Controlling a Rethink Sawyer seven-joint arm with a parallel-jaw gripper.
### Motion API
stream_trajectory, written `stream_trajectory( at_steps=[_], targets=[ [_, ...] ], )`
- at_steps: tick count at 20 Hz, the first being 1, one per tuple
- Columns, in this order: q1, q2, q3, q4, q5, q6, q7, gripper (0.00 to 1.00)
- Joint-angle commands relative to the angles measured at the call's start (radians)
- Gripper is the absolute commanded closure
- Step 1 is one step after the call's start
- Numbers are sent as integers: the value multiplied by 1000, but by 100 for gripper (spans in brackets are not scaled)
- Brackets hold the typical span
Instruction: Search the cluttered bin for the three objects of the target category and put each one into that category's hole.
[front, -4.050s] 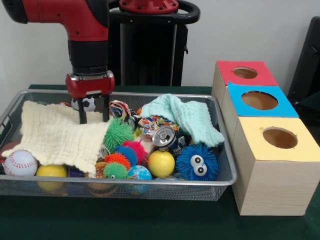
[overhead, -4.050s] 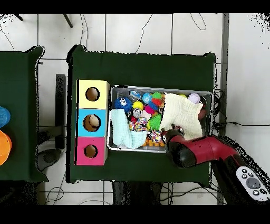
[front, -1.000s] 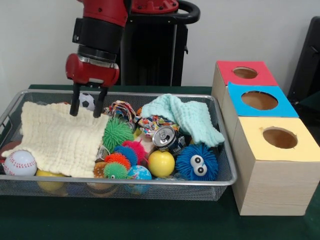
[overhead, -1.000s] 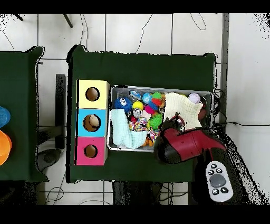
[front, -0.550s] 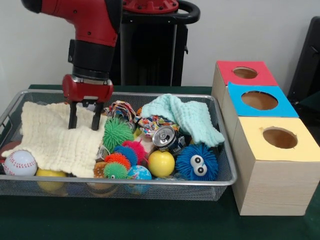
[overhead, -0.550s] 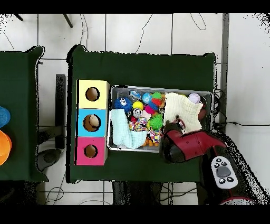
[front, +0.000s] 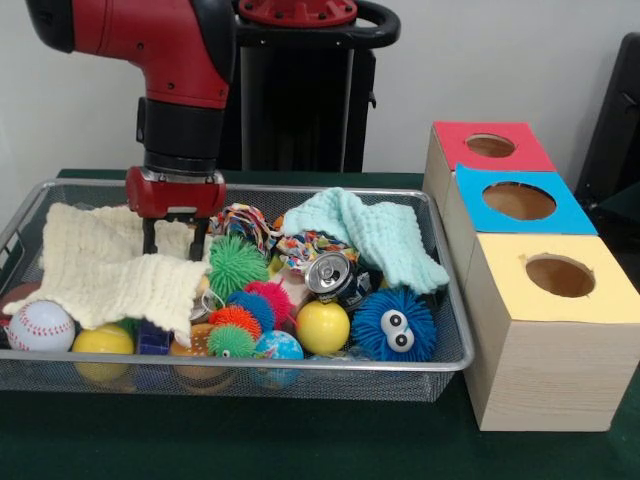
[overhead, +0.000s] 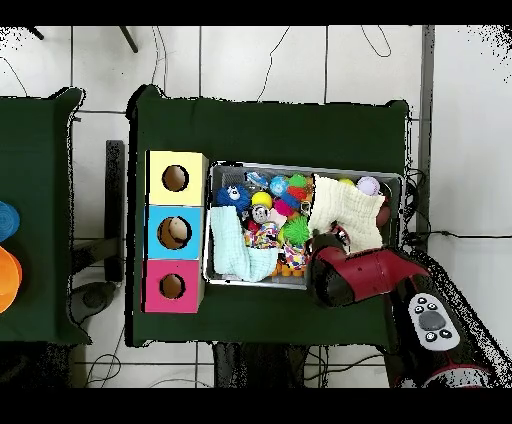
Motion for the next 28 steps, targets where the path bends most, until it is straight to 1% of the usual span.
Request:
stream_trajectory(
  at_steps=[1,2,3,6,7,13,18,20,22,23,25,27,28],
  targets=[
    [5,79,82,-24,-13,-36,76,0],
    [4,80,84,-24,-13,-37,76,0],
    [-20,81,111,-17,-12,-34,66,0],
    [-32,81,122,-14,-4,-23,63,0],
    [-31,79,122,-13,-5,-22,62,100],
    [-16,74,110,-13,0,-27,74,100],
    [-17,70,111,-9,2,-23,73,100],
    [-19,69,114,-8,3,-21,73,100],
    [-29,61,134,6,12,-13,70,100],
    [-36,45,150,30,30,2,74,100],
    [-29,23,157,65,60,12,97,100],
    [-7,6,147,93,92,5,135,100],
    [15,-3,130,101,106,1,153,100]
  ],
)
